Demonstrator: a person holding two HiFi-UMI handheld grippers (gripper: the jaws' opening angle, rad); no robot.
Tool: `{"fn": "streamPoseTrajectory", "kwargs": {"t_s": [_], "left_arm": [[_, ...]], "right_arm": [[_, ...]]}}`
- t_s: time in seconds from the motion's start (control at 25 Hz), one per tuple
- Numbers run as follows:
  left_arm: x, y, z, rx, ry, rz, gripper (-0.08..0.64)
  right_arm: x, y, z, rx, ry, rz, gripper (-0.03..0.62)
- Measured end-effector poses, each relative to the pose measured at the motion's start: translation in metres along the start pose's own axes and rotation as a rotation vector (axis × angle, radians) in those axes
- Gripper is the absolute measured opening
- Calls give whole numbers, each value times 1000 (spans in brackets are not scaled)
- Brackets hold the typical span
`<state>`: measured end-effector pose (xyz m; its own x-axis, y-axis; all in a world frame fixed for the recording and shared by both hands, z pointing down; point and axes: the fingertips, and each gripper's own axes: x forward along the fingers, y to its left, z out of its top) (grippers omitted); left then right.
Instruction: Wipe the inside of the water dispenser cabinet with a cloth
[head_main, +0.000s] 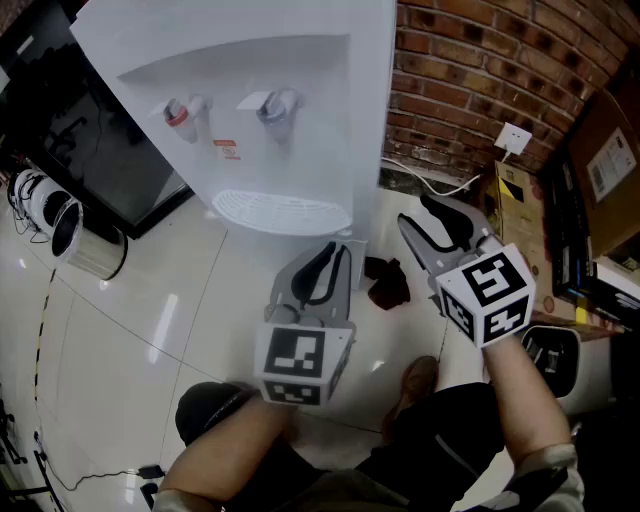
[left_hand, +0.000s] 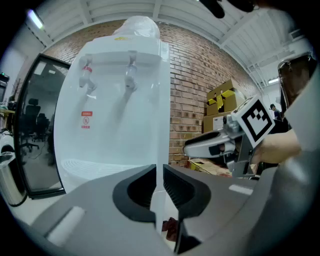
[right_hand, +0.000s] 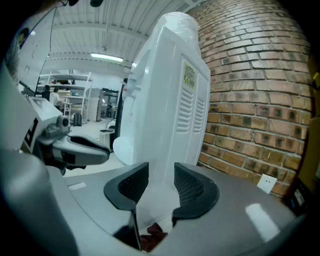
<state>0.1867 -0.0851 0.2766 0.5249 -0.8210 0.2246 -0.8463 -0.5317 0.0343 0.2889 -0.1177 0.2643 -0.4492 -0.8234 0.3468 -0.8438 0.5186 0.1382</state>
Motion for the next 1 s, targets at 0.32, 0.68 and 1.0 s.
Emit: {"fn": "streamPoseTrajectory", "kwargs": {"t_s": [0.32, 0.68, 1.0], "left_arm": [[21, -17, -49, -14, 102, 17, 103], [25, -12, -62, 35, 137, 55, 175], [35, -12, -66, 10, 144, 61, 181]], "right_arm": [[50, -16, -144, 114, 182, 43, 249], [141, 5, -310, 179, 456, 84, 342], [166, 13, -425, 235, 684, 115, 379]]}}
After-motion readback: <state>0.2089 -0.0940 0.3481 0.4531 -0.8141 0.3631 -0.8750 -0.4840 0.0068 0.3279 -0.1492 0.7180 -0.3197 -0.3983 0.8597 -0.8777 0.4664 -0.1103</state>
